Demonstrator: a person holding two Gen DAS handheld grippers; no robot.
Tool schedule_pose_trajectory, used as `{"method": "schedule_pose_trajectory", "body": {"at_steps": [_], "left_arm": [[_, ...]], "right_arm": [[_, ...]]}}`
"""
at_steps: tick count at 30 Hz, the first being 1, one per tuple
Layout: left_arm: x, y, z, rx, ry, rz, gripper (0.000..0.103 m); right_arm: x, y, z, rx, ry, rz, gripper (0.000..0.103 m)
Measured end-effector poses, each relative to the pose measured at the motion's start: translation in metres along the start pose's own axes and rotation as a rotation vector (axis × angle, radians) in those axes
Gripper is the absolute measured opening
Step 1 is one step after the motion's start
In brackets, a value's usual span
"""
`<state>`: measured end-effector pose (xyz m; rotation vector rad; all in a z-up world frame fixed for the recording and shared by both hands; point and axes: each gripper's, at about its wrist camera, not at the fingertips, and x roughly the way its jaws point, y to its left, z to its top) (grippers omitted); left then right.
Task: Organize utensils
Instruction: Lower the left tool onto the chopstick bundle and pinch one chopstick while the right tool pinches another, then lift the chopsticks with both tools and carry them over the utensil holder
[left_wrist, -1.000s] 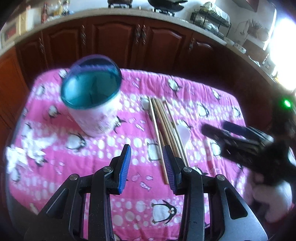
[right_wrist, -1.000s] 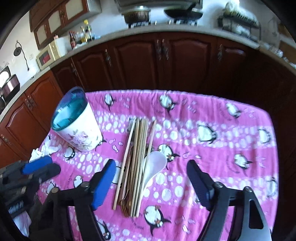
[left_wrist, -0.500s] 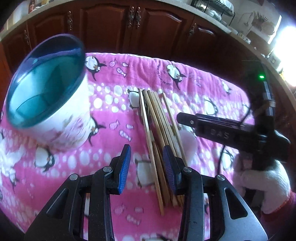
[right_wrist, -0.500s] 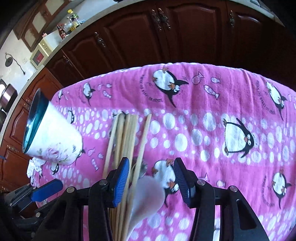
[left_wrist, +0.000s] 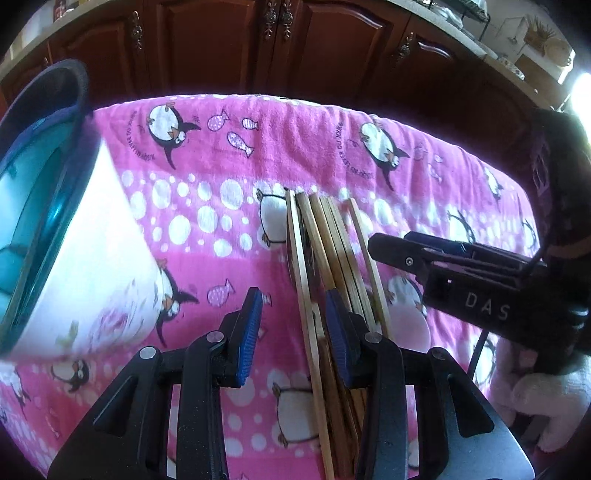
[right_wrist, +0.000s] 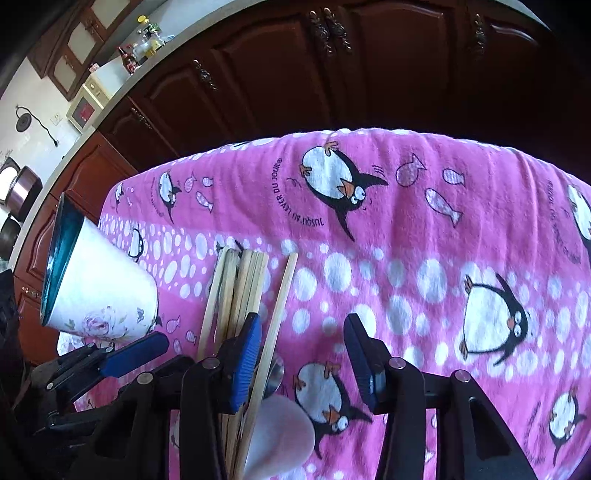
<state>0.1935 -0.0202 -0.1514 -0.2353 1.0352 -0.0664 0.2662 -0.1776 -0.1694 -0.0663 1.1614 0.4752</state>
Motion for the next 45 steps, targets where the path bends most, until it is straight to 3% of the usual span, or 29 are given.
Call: {"method": "schedule_pose_trajectory", "body": {"at_steps": [8, 18, 25, 32, 33, 36, 39, 43, 45], "left_arm": [[0.016, 0.003, 0.011, -0.007, 0.039, 0.032, 0.028], [0.034, -0.007, 0.025, -0.022, 0.06, -0.007, 0.006], [0.001, -0.014, 0.02, -0.009, 0.011, -0.076, 0.004], [-0.027, -0.013, 0.006, -0.022, -0.003, -0.119, 0.004], [-0.031, -0.014, 0.0, -0.021, -0.006, -0.119, 0.004], [-0.041, -0.012, -0.012, -0.028, -0.008, -0.118, 0.004], [-0.051, -0.007, -0.019, -0.035, -0.015, -0.119, 0.004], [-0.063, -0.001, -0.027, -0.044, -0.031, -0.127, 0.004], [-0.071, 0.003, -0.03, -0.042, -0.042, -0.131, 0.004]], "right_arm": [[0.014, 0.003, 0.011, -0.011, 0.019, 0.007, 0.032], [0.016, 0.005, 0.013, -0.024, 0.014, -0.019, 0.011], [-0.007, -0.01, -0.003, -0.014, 0.003, -0.023, 0.008], [-0.025, -0.02, -0.008, 0.03, -0.065, -0.045, 0.008], [-0.022, -0.018, -0.005, 0.03, -0.052, -0.039, 0.012], [-0.012, -0.009, 0.0, -0.019, -0.02, -0.07, 0.041], [0.003, 0.006, 0.006, -0.079, 0.012, -0.096, 0.04], [0.027, 0.017, 0.013, -0.128, 0.058, -0.186, 0.014], [0.028, 0.019, 0.014, -0.133, 0.052, -0.189, 0.009]]}}
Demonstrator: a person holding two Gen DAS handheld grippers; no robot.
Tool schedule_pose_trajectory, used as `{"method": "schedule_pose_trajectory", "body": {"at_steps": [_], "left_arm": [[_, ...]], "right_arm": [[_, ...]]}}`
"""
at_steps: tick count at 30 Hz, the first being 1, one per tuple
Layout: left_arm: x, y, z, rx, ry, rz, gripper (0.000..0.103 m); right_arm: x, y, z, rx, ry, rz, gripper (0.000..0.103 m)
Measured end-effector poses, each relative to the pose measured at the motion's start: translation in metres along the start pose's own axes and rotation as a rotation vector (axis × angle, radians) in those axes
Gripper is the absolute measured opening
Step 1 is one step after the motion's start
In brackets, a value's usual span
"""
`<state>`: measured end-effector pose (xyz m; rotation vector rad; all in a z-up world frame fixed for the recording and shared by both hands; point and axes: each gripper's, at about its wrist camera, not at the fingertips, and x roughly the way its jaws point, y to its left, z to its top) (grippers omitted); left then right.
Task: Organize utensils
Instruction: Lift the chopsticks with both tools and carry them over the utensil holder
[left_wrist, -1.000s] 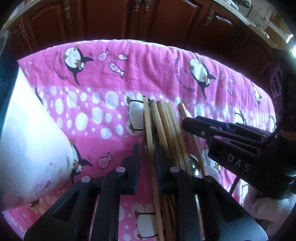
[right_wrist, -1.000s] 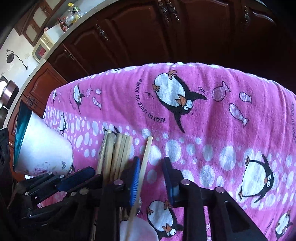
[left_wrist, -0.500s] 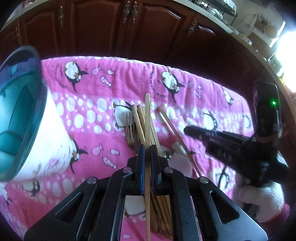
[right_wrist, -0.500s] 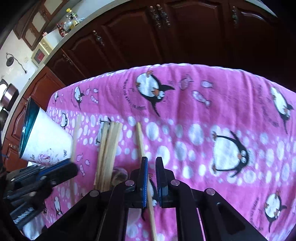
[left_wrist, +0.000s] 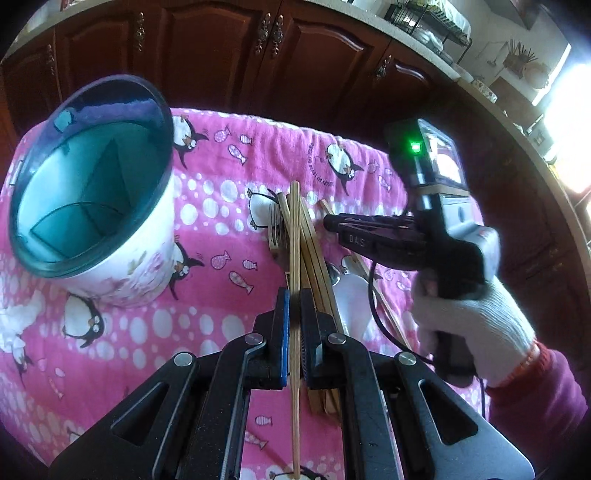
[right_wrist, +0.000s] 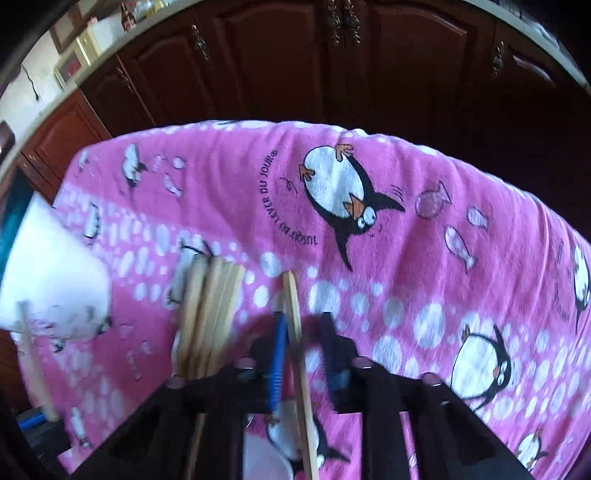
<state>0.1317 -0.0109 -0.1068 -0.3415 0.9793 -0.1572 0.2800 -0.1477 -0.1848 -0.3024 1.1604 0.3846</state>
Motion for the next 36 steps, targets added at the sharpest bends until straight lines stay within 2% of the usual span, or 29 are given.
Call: {"method": "schedule_pose_trajectory", "body": {"at_steps": [5, 7, 12, 19, 22, 26, 28, 29, 32, 36], "left_arm": [[-0.021, 0.009, -0.004, -0.009, -0.031, -0.015, 0.004], [-0.029, 0.009, -0.005, -0.01, -0.043, -0.022, 0.004], [-0.05, 0.008, -0.01, -0.006, -0.071, -0.043, 0.004], [-0.087, 0.008, -0.015, 0.014, -0.116, -0.065, 0.004], [-0.099, 0.008, -0.018, 0.026, -0.138, -0.057, 0.004], [-0.111, 0.012, -0.021, 0.006, -0.158, -0.059, 0.004], [-0.115, 0.013, -0.024, -0.004, -0.163, -0.061, 0.004], [-0.117, 0.014, -0.026, -0.008, -0.164, -0.061, 0.004], [-0.118, 0.019, -0.029, -0.012, -0.155, -0.055, 0.004], [-0.116, 0.024, -0.033, -0.028, -0.145, -0.042, 0.004]], "right_arm": [[-0.034, -0.006, -0.007, 0.033, -0.053, 0.075, 0.006], [-0.061, -0.011, -0.017, 0.047, -0.098, 0.121, 0.005], [-0.118, -0.013, -0.035, 0.051, -0.185, 0.167, 0.005], [-0.18, 0.001, -0.061, 0.03, -0.279, 0.205, 0.005], [-0.191, 0.01, -0.068, -0.014, -0.292, 0.161, 0.005], [-0.177, 0.008, -0.069, -0.015, -0.242, 0.139, 0.008], [-0.156, 0.005, -0.068, -0.027, -0.203, 0.068, 0.035], [-0.143, 0.002, -0.067, -0.023, -0.182, 0.064, 0.039], [-0.105, -0.006, -0.061, 0.017, -0.116, 0.044, 0.04], [-0.066, -0.007, -0.043, 0.0, -0.053, -0.002, 0.028]]}}
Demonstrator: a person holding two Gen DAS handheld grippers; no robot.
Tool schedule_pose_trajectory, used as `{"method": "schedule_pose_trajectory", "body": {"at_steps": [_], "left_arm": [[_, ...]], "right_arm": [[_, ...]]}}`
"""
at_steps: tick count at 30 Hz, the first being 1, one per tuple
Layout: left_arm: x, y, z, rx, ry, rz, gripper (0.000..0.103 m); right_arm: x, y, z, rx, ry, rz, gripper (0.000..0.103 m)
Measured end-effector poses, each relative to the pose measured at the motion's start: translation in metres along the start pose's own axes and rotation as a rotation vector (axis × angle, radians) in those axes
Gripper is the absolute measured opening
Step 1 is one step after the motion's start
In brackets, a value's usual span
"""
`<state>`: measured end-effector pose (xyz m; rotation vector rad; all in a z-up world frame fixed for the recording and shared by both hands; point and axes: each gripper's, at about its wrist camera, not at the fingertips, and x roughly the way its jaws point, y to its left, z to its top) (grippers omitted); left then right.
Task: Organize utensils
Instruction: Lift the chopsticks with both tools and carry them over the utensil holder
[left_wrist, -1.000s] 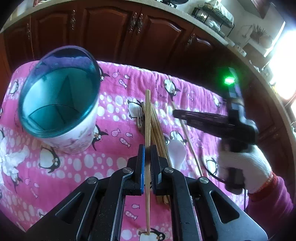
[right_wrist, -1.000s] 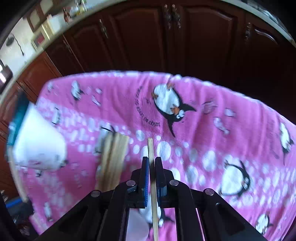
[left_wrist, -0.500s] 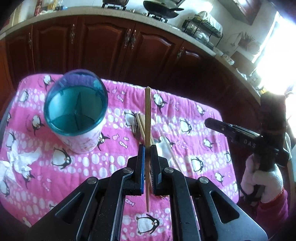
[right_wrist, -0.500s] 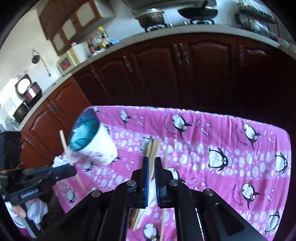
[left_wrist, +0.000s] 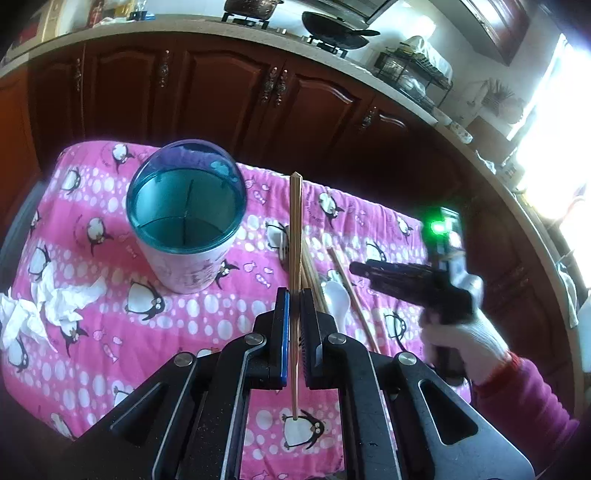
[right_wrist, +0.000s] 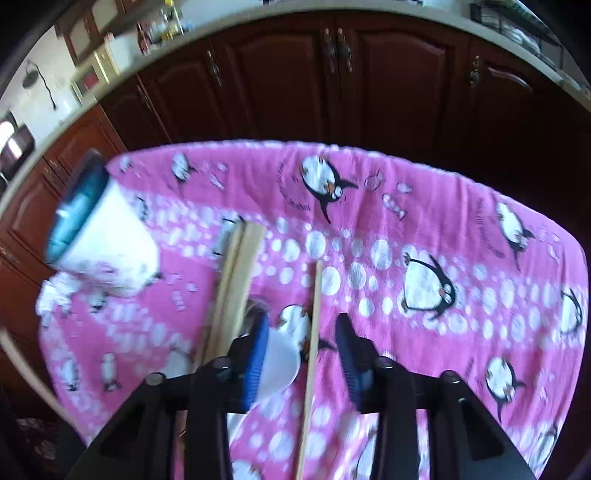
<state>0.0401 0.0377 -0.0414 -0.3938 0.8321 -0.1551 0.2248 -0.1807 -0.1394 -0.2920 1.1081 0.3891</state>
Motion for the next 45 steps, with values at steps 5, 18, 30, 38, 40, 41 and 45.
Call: {"method": "schedule_pose_trajectory", "body": {"at_steps": [5, 18, 30, 38, 40, 41, 45], "left_arm": [[0.004, 0.008, 0.0, -0.02, 0.011, 0.009, 0.004], [-0.002, 0.012, 0.01, -0.022, -0.011, -0.006, 0.004], [-0.054, 0.002, 0.036, 0.017, -0.101, -0.029, 0.004], [-0.095, 0.016, 0.076, 0.014, -0.22, 0.019, 0.004], [-0.102, 0.024, 0.088, 0.009, -0.253, 0.045, 0.004], [-0.103, 0.028, 0.095, 0.002, -0.267, 0.06, 0.004], [-0.098, 0.047, 0.117, -0.015, -0.305, 0.13, 0.004]], "right_arm": [[0.036, 0.006, 0.021, -0.024, 0.053, -0.028, 0.02], [-0.042, -0.01, 0.006, 0.045, -0.089, 0.123, 0.005], [-0.17, 0.028, -0.009, -0.041, -0.314, 0.203, 0.005], [-0.227, 0.074, 0.032, -0.127, -0.442, 0.253, 0.005], [-0.238, 0.09, 0.049, -0.148, -0.478, 0.271, 0.005], [-0.241, 0.095, 0.054, -0.153, -0.489, 0.274, 0.005], [-0.247, 0.122, 0.086, -0.168, -0.526, 0.311, 0.005]]}}
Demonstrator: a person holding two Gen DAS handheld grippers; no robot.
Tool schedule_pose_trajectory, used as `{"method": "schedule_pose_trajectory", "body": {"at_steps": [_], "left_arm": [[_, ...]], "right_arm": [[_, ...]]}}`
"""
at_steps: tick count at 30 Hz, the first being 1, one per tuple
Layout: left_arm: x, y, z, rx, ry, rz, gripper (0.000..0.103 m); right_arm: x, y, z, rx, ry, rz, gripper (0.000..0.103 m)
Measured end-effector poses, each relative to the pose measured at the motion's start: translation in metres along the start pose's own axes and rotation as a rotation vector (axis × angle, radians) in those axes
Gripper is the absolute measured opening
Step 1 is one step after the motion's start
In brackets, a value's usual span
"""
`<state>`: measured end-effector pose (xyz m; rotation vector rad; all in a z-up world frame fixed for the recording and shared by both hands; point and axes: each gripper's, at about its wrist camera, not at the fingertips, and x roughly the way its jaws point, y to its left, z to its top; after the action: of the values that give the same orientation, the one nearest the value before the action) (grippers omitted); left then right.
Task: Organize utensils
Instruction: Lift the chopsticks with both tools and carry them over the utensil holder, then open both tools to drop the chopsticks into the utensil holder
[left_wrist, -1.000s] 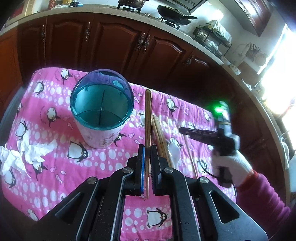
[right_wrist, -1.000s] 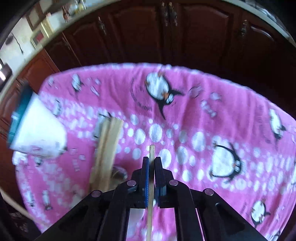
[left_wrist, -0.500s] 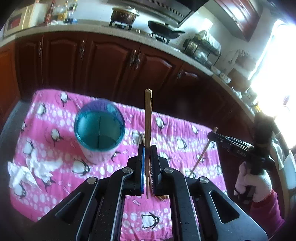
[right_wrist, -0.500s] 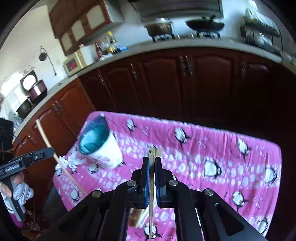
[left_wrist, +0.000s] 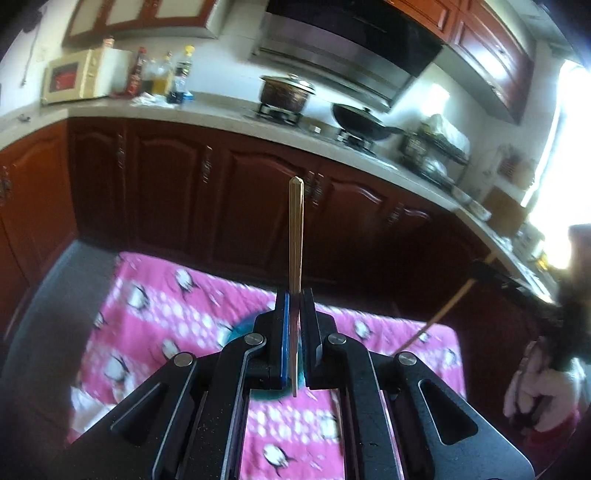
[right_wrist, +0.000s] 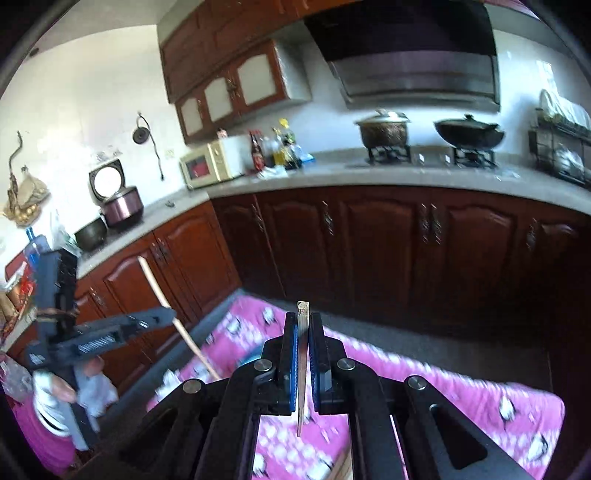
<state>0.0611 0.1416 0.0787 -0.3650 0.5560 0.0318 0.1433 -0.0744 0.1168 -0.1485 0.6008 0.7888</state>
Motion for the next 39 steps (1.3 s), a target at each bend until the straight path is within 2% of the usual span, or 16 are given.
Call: {"method": "schedule_pose_trajectory", "body": {"at_steps": [4, 8, 20, 29, 32, 34, 36, 39], "left_arm": [[0.022, 0.013, 0.007, 0.008, -0.009, 0.063, 0.004], [0.048, 0.022, 0.008, 0.016, -0.001, 0.109, 0.004], [0.118, 0.037, -0.029, 0.011, 0.143, 0.162, 0.004], [0.132, 0.039, -0.037, 0.009, 0.172, 0.171, 0.004], [0.133, 0.04, -0.038, 0.003, 0.177, 0.173, 0.006], [0.134, 0.041, -0.038, -0.003, 0.179, 0.173, 0.011], [0.132, 0.041, -0.039, -0.008, 0.181, 0.174, 0.022], [0.129, 0.041, -0.041, -0.013, 0.183, 0.171, 0.029]], "right_arm": [[0.032, 0.014, 0.018, -0.016, 0.002, 0.013, 0.005], [0.067, 0.021, 0.021, -0.04, 0.034, -0.004, 0.005], [0.171, -0.005, -0.035, 0.03, 0.233, 0.02, 0.005], [0.19, -0.019, -0.048, 0.073, 0.256, 0.022, 0.005], [0.193, -0.017, -0.052, 0.071, 0.274, 0.017, 0.01], [0.191, -0.017, -0.055, 0.076, 0.272, 0.019, 0.02], [0.187, -0.017, -0.058, 0.08, 0.269, 0.02, 0.025], [0.179, -0.019, -0.061, 0.093, 0.267, 0.024, 0.025]]}}
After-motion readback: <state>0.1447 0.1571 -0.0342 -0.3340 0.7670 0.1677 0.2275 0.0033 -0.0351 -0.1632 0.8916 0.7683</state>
